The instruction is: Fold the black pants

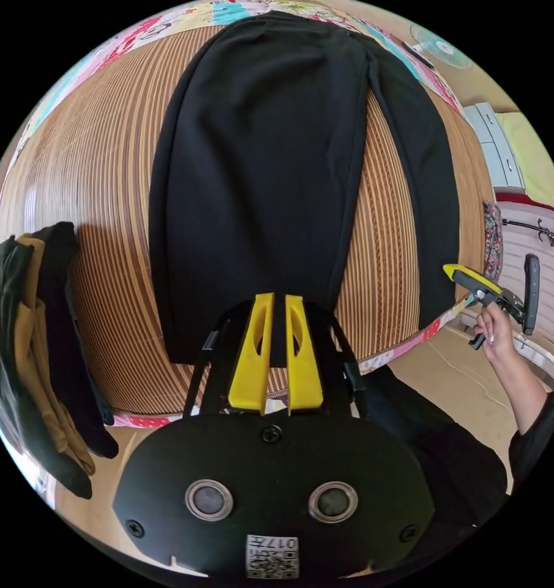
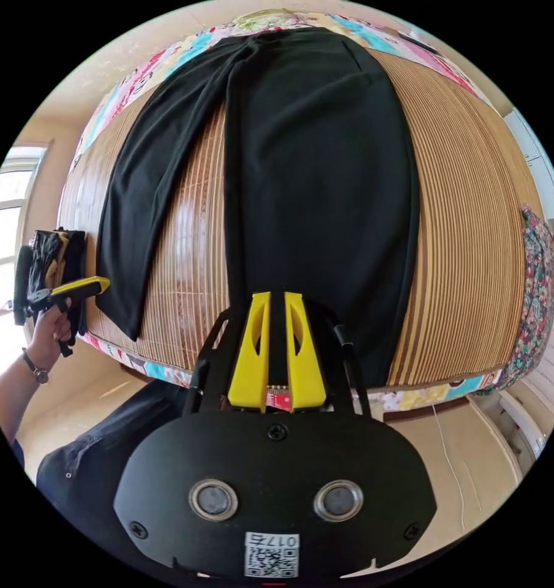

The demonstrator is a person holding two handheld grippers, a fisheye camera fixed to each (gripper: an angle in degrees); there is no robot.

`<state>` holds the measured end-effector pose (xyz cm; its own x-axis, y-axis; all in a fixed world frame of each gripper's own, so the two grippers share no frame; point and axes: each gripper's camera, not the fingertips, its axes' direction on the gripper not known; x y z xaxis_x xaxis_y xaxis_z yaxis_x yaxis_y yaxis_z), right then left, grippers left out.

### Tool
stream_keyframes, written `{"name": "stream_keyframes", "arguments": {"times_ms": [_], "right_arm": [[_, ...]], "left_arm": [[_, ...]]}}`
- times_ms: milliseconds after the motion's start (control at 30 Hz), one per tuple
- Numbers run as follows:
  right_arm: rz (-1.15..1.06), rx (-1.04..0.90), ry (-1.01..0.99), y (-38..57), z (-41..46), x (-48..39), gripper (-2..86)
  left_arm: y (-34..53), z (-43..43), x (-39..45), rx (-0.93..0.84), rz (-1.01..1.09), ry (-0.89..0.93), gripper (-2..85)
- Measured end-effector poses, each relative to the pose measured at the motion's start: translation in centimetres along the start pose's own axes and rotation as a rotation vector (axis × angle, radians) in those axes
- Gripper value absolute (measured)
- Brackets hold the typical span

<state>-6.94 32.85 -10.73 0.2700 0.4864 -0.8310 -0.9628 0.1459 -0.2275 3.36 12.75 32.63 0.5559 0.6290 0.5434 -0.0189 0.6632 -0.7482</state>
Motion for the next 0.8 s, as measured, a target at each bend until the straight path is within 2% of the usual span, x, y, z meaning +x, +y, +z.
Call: {"name": "stream_keyframes", "arguments": {"times_ms": [33,67,133,200,367,433,600,667,733,800], "right_arm": [[-0.016,-0.050,0.016,0.2,1.8,-0.3,6.1],[-0.037,-0.073,0.057,1.1,3.6,-0.7,6.5],[-0.035,0.002,0.088,3.0,4.3,-1.1,6.6],[0.013,-0.015,0.057,3.9,5.0,-0.6,6.0],[-0.157,-0.079,0.156,8.5,7.4,-0.8,2.3],[-0.149,-0.091,0.162,9.9,8.2,-0.5,1.7],[-0.022,-0.141,0.045,10.0,9.3,1.9,1.6],[0.051,-0.180,-0.041,8.3,8.9,3.4,2.3],[0.089,-0.069,-0.119,7.3,7.1,4.9,3.8],[0.133,0.014,-0.112,5.6,5.5,6.5,6.7]], "left_arm": [[0.3,0.9,0.3,-0.012,0.002,-0.012,5.6],[1.5,1.2,1.1,0.071,0.006,-0.052,6.0],[2.8,2.1,2.4,0.115,-0.003,-0.112,5.9],[3.8,3.6,4.2,0.105,-0.018,-0.159,3.6],[4.9,5.7,5.6,0.048,-0.066,-0.087,-0.6],[4.8,6.5,6.4,0.001,-0.059,-0.065,-0.8],[3.8,8.3,9.6,-0.112,-0.006,-0.109,-0.8],[2.9,8.3,9.4,-0.140,-0.026,-0.044,-0.6],[1.6,7.6,8.4,-0.131,-0.047,0.099,-0.2],[-0.8,4.8,6.5,-0.048,-0.137,0.109,0.9]]}}
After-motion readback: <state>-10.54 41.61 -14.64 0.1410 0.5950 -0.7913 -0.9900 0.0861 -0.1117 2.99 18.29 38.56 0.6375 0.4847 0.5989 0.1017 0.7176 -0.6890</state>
